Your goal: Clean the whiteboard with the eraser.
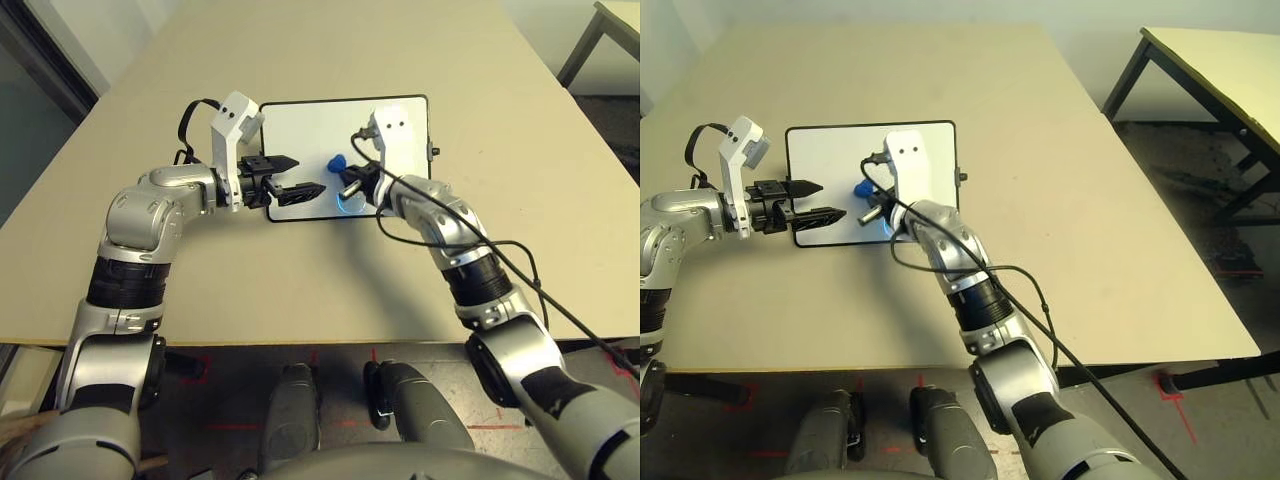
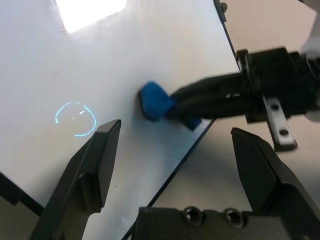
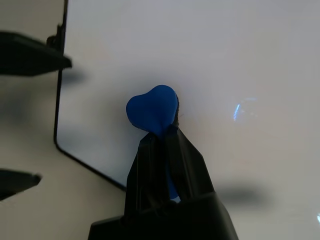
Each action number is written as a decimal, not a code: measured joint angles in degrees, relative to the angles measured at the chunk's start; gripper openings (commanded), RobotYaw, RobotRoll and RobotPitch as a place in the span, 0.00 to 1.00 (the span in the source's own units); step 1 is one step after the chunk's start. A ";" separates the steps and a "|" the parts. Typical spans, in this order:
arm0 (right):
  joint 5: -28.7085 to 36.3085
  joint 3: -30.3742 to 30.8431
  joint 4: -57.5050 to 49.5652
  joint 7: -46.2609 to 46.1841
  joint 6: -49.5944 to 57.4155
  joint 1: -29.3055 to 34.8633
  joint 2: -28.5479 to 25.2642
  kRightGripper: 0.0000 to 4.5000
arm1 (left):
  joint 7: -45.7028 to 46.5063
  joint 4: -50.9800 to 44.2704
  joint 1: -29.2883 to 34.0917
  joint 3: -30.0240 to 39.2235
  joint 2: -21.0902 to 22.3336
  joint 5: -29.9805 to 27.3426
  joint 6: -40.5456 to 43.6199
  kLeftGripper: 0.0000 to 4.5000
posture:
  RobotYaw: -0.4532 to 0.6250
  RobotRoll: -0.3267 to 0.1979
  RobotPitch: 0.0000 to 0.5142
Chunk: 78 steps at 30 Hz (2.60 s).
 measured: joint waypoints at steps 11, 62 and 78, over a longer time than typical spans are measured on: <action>0.25 -5.68 7.16 -2.15 -3.13 -5.62 -0.96 0.01 | 0.03 -0.05 0.00 0.00 0.01 -0.05 0.09 1.00 | 0.44 0.62 0.28; 0.35 -12.54 7.32 -7.11 -3.49 -8.40 -2.44 0.00 | -0.45 -0.06 -0.31 -0.17 0.00 -0.12 0.11 1.00 | 0.44 0.62 0.27; 1.82 -7.66 -0.17 -3.81 5.40 -3.36 0.48 0.00 | 0.32 -0.07 -0.32 0.00 -0.16 -0.10 -0.03 1.00 | 0.45 0.62 0.27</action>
